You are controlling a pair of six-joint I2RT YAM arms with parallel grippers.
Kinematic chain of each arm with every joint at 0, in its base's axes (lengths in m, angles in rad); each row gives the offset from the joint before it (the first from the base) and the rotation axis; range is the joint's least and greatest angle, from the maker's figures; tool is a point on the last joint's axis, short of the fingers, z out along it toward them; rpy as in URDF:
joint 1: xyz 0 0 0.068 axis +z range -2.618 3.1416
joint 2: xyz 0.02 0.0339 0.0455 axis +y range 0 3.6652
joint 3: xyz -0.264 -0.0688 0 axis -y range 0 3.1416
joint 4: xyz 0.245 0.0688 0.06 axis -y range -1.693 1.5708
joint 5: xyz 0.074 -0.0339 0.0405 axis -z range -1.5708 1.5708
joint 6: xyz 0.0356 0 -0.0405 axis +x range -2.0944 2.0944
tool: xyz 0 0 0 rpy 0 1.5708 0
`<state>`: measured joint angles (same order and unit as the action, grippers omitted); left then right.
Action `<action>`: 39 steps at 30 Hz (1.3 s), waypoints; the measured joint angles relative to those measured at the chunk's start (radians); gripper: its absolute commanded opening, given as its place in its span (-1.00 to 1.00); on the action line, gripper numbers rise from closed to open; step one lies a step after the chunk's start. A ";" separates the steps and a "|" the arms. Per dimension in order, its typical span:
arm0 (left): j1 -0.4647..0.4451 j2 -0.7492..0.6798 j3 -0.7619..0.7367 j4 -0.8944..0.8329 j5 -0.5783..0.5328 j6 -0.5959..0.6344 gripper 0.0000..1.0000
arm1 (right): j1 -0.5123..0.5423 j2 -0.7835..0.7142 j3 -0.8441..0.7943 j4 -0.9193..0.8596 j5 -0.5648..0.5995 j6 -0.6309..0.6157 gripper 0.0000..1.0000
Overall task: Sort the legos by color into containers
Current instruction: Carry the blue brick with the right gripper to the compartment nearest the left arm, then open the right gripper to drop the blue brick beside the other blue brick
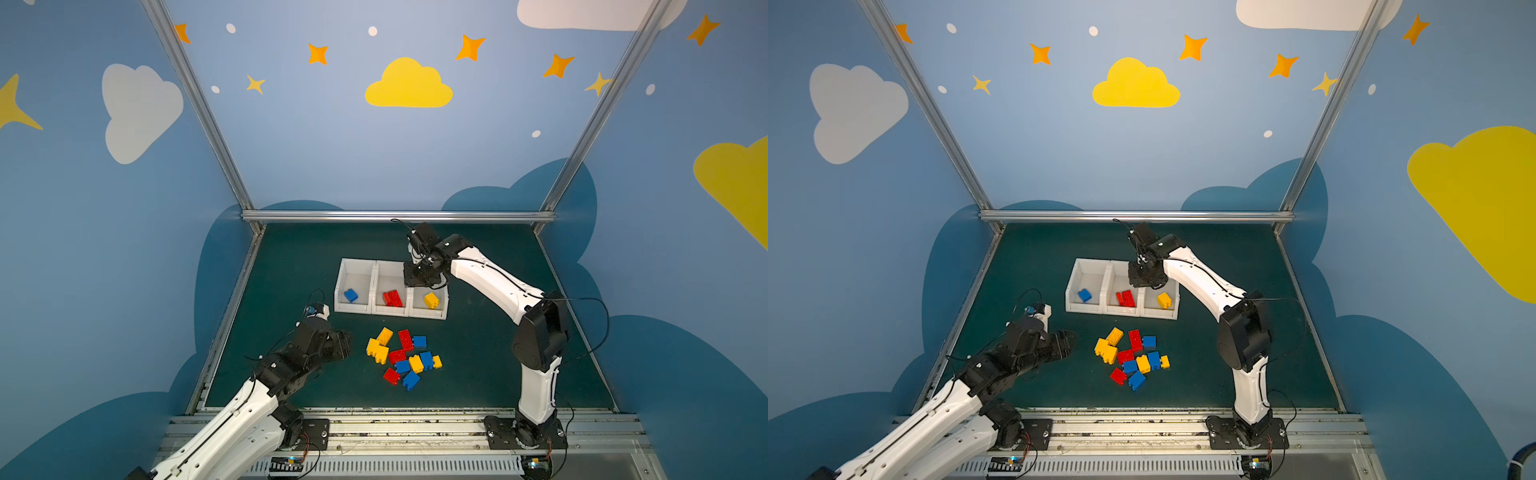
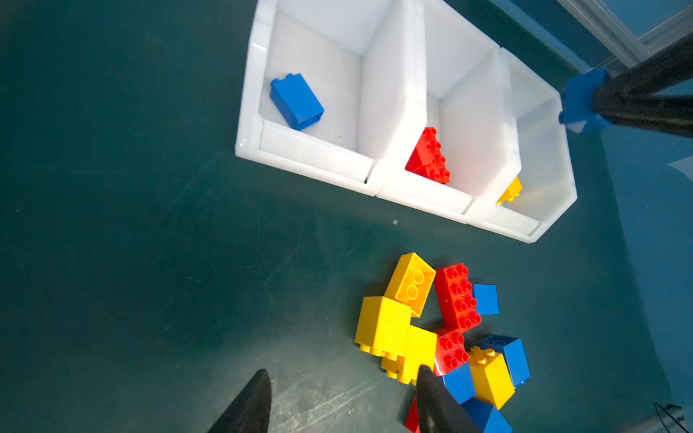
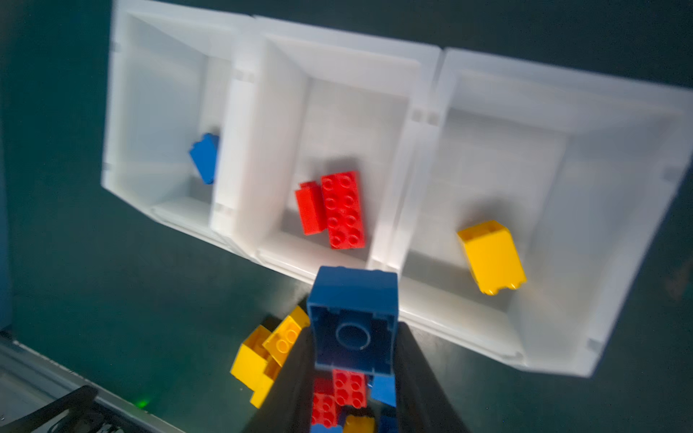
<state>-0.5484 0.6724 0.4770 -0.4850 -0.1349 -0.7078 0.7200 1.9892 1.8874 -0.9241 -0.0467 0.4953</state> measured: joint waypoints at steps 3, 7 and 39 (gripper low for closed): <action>0.011 -0.040 -0.016 -0.023 -0.007 -0.008 0.24 | 0.027 0.080 0.130 -0.005 -0.032 -0.008 -0.45; 0.018 -0.068 -0.023 -0.047 -0.008 -0.016 0.24 | 0.058 0.202 0.291 -0.008 -0.077 -0.024 -0.45; 0.021 -0.037 -0.023 -0.053 0.061 -0.008 0.26 | 0.098 0.262 0.348 0.122 -0.177 -0.084 0.16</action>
<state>-0.5274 0.6353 0.4538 -0.5385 -0.0734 -0.7162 0.8185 2.2517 2.2356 -0.8017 -0.2241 0.4114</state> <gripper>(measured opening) 0.627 0.578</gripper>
